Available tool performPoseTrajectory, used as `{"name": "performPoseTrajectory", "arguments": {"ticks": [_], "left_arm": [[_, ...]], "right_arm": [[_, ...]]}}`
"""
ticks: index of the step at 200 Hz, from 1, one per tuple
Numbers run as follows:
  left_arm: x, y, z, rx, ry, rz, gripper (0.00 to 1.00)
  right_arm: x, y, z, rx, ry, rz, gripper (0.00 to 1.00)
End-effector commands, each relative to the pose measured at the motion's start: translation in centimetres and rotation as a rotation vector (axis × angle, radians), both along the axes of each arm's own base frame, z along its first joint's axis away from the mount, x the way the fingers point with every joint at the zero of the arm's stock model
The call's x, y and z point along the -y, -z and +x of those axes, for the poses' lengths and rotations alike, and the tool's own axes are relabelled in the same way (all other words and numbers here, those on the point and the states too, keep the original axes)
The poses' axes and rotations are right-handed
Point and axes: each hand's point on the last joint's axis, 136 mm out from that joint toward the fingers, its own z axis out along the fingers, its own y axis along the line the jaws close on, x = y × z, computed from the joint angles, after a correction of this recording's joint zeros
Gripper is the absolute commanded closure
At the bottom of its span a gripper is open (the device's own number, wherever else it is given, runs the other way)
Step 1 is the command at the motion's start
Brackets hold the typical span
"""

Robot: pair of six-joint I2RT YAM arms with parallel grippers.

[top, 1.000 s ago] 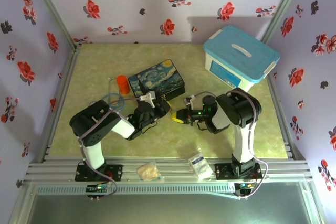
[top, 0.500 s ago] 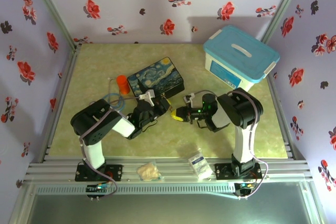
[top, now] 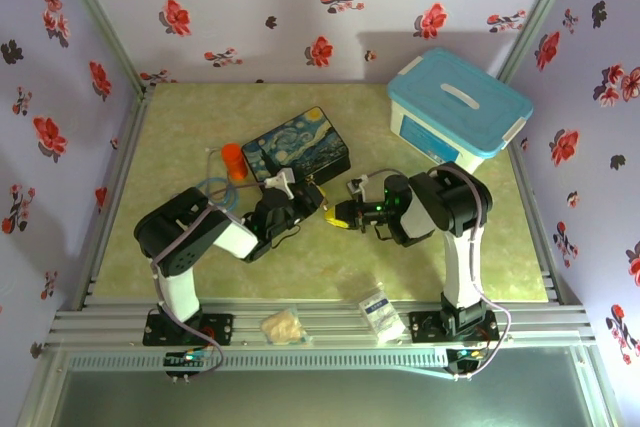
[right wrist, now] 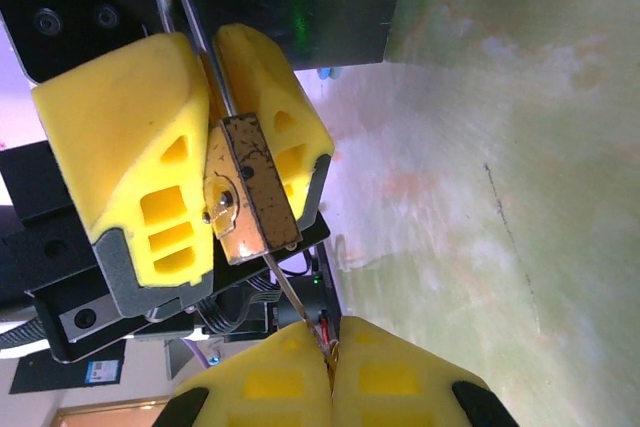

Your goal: Unlock a padlock with a key

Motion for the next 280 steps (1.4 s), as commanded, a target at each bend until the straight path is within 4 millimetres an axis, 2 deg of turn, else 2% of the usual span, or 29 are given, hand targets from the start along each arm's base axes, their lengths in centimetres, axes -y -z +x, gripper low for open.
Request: {"name": "performPoseTrajectory", "arguments": {"ticks": [1, 21, 54, 90, 132, 182, 280], "left_arm": [[3.9, -1.4, -3.7, -0.061, 0.232, -0.071, 1.00], [3.7, -0.8, -3.9, -0.057, 0.247, -0.004, 1.00], [3.6, -0.3, -4.2, -0.058, 0.273, 0.032, 1.00], [3.9, 1.0, -4.5, -0.078, 0.317, 0.117, 1.00], [4.7, 1.3, -4.4, -0.079, 0.345, 0.129, 1.00], [5.1, 2.6, -4.4, -0.100, 0.377, 0.192, 1.00], [4.9, 4.6, -4.5, -0.095, 0.391, 0.229, 0.87]], "right_arm": [[-0.1, -1.1, 3.2, 0.146, 0.114, 0.012, 1.00], [0.1, -1.5, 3.5, 0.144, 0.116, 0.019, 1.00], [1.2, -0.7, 4.0, 0.104, 0.127, 0.014, 1.00], [1.7, -1.5, 4.1, 0.126, 0.140, 0.020, 1.00], [1.2, -0.5, 4.0, 0.114, 0.161, -0.001, 1.00], [1.2, -1.6, 3.3, 0.149, 0.154, 0.006, 1.00], [1.5, -2.0, 3.0, 0.126, 0.155, 0.012, 1.00]]}}
